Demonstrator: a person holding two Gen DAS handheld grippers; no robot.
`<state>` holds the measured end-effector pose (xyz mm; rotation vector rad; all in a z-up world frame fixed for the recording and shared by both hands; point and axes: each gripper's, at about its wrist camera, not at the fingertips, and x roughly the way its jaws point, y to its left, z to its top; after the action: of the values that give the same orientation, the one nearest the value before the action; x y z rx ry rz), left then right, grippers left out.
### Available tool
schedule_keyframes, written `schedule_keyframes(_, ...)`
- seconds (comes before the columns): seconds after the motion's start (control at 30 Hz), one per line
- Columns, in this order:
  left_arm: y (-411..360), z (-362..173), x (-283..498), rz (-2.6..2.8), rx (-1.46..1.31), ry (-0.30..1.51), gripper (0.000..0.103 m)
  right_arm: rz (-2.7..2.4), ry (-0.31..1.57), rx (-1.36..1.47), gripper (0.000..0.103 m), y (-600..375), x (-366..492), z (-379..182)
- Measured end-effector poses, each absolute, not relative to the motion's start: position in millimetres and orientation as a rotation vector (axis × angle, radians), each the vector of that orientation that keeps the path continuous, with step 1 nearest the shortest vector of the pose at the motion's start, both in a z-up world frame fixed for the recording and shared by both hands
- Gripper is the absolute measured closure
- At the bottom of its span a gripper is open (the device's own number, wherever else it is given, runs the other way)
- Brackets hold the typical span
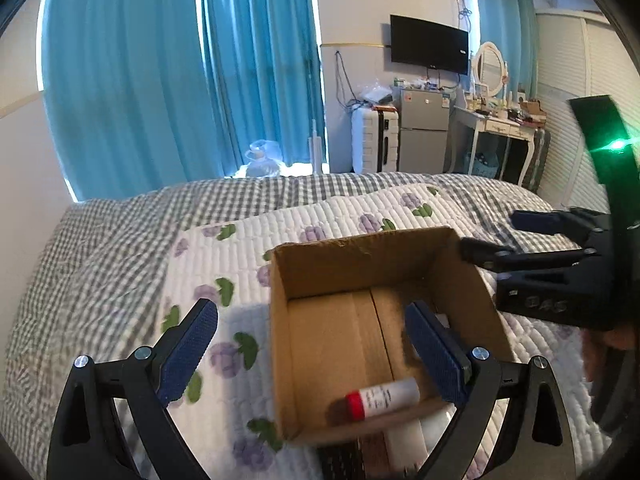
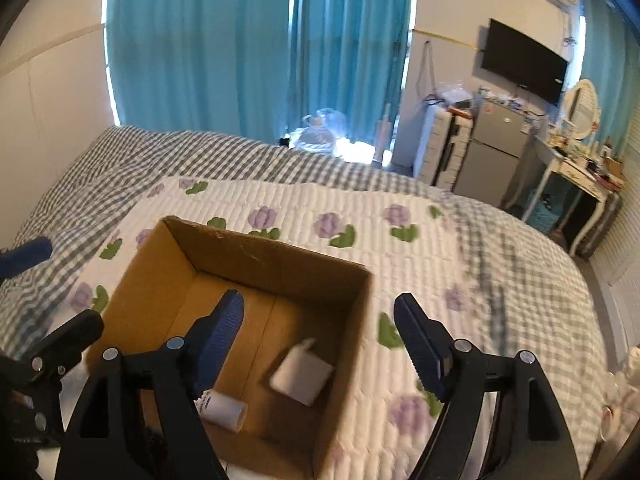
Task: Organize rigid objects
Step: 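Drop the bottle into the box with left tool while right tool drops the charger in, then return right tool to the items and grasp the black power bank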
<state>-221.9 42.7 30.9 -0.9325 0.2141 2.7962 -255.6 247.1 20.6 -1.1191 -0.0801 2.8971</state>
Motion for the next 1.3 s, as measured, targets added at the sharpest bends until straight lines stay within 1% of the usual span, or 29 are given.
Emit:
schedule_keyframes(0.03, 39, 36, -216, 2.807, -0.933, 0.212, 0.004, 2.889, -0.083, -1.121, 0.021, 246, -247, 27)
schedule_keyframes(0.07, 36, 41, -210, 2.819, -0.934, 0.209, 0.0, 2.874, -0.094, -1.118, 0.02, 245, -233, 38)
schedule_keyframes(0.23, 20, 61, -168, 2.838, -0.956, 0.169, 0.0, 2.852, -0.125, -1.114, 0.017, 239, -175, 68)
schedule_keyframes(0.37, 14, 50, -143, 2.828, -0.998, 0.172, 0.0, 2.887, -0.097, -1.153, 0.014, 229, -128, 63)
schedule_keyframes(0.53, 5, 3, -128, 2.796, -1.121, 0.149, 0.0, 2.901, -0.1, -1.281, 0.014, 209, -103, 17)
schedule_keyframes(0.67, -2, -33, -135, 2.809, -1.199, 0.149, 0.0, 2.9, -0.103, -1.399, 0.014, 186, -110, -33)
schedule_keyframes(0.8, -14, -62, -146, 2.831, -1.253, 0.092, 0.0, 2.882, -0.15, -1.493, 0.014, 163, -121, -72)
schedule_keyframes(0.9, -20, -81, -149, 2.855, -1.281, 0.151, 0.0, 2.859, -0.074, -1.576, 0.014, 153, -128, -95)
schedule_keyframes(1.0, -27, -99, -153, 2.821, -1.337, 0.153, 0.0, 2.846, 0.027, -1.626, 0.014, 148, -134, -108)
schedule_keyframes(1.13, -25, -100, -147, 2.8, -1.292, 0.202, 0.0, 2.836, 0.072, -1.654, 0.014, 142, -140, -120)
schedule_keyframes(1.3, -33, -102, -147, 2.78, -1.317, 0.151, 0.0, 2.794, 0.154, -1.713, 0.014, 138, -154, -136)
